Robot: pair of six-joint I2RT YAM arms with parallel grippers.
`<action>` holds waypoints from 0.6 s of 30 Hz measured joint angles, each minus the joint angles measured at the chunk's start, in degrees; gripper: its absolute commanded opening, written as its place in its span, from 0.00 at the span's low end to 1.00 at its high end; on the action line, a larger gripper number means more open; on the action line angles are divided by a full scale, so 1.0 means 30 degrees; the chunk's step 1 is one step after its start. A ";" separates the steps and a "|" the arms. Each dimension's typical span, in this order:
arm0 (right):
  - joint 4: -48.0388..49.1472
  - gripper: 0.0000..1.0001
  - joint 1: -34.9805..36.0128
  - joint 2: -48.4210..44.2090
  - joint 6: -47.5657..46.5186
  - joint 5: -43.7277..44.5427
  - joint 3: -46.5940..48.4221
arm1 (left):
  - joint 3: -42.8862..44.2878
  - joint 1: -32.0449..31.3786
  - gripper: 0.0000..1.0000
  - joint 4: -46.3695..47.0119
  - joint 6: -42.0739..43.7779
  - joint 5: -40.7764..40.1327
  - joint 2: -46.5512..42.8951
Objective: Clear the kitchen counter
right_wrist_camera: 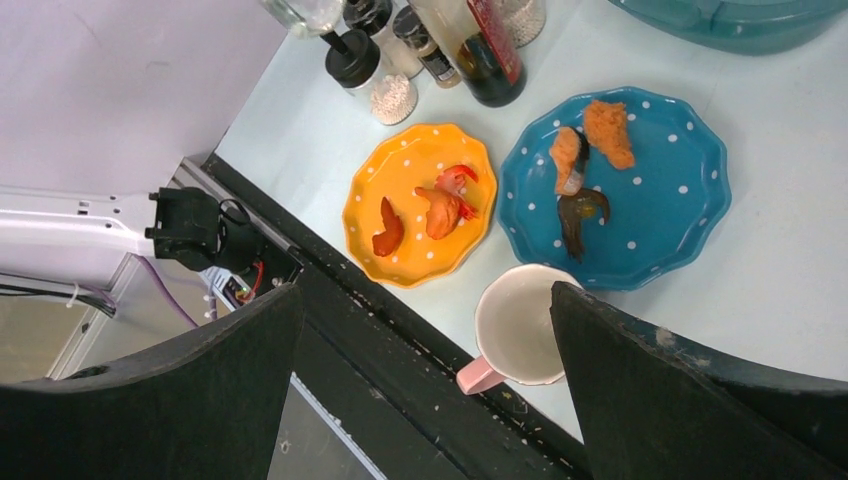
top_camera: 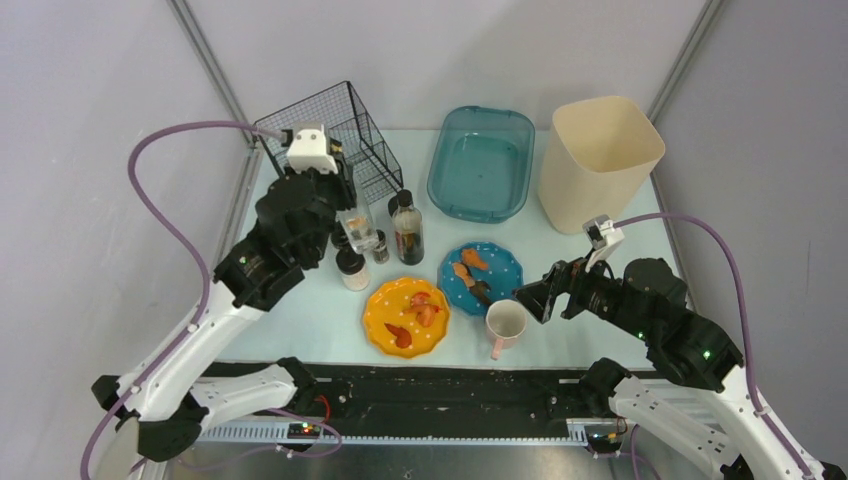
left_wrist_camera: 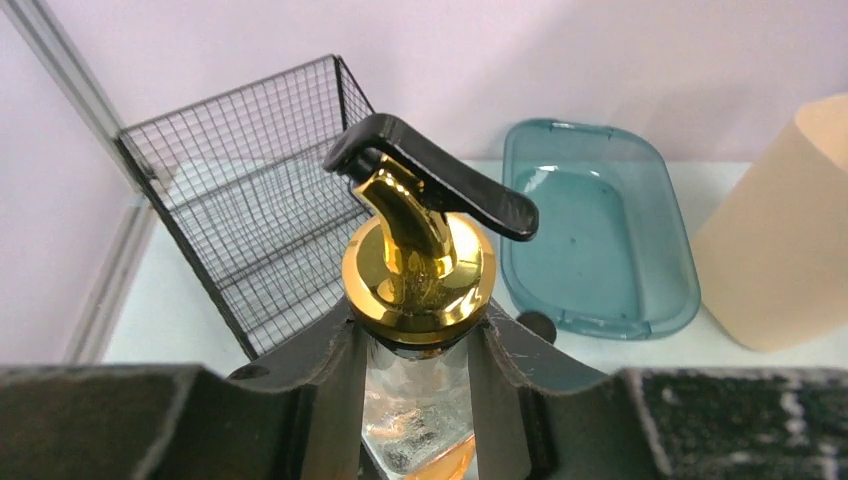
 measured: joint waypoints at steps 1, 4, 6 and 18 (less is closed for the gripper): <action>0.0066 0.98 0.0000 0.0007 0.0000 -0.0044 0.0000 | 0.0495 0.0066 0.00 -0.0138 0.0182 -0.0066 0.0153; 0.0313 0.98 0.0000 0.0015 -0.0007 -0.0197 0.0000 | 0.2331 0.0532 0.00 -0.0648 0.0925 -0.0109 0.0918; 0.0423 0.98 0.0000 0.0051 -0.0007 -0.0350 0.0000 | 0.3534 0.1078 0.00 -0.0896 0.1253 -0.0022 0.1625; 0.0933 0.95 0.0000 0.0350 -0.0095 -0.0933 -0.0022 | 0.7293 0.6251 0.00 -0.2550 0.1443 0.2608 0.5326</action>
